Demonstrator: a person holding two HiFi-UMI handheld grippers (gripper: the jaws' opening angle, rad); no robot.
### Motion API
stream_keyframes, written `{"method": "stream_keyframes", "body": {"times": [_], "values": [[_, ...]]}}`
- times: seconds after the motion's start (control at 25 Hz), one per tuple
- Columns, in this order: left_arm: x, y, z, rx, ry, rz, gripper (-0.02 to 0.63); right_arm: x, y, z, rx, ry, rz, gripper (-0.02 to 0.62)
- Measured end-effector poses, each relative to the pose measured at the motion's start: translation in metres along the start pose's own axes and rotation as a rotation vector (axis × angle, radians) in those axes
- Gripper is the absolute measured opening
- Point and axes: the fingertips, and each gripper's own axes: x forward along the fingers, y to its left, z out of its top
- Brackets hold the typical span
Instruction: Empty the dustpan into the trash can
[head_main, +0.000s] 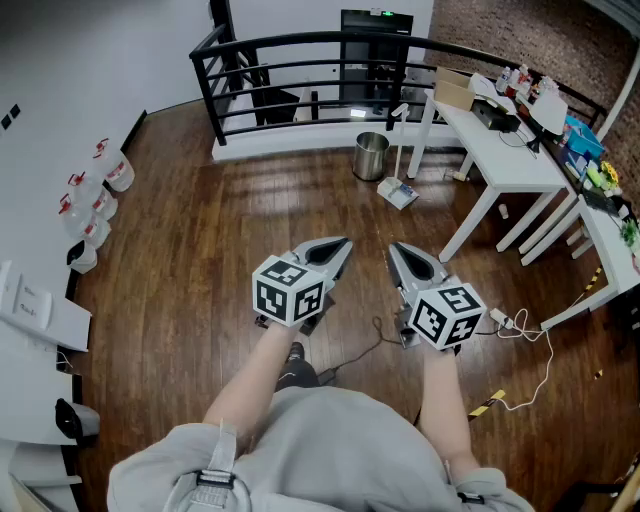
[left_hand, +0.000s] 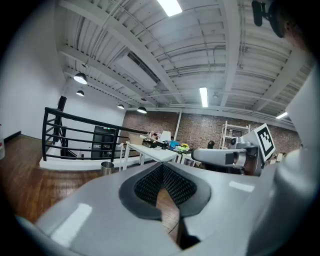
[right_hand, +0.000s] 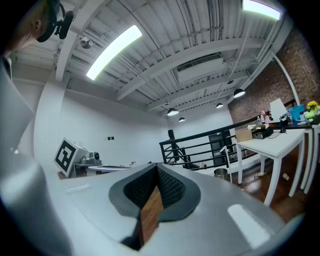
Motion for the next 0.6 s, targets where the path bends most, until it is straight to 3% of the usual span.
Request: {"method": "stream_keyframes", "body": {"times": [0.28,0.6], "values": [[0.032,0.047,0.006,-0.024,0.002,-0.002,0.006,0.047,-0.027,0.004,-0.004,0.012,-0.012,0.000],[0.083,0.140,0.042,-0.025,-0.003,-0.047,0.006,0.149,-0.067,0.027,-0.029,0.026,-0.057,0.000]]}}
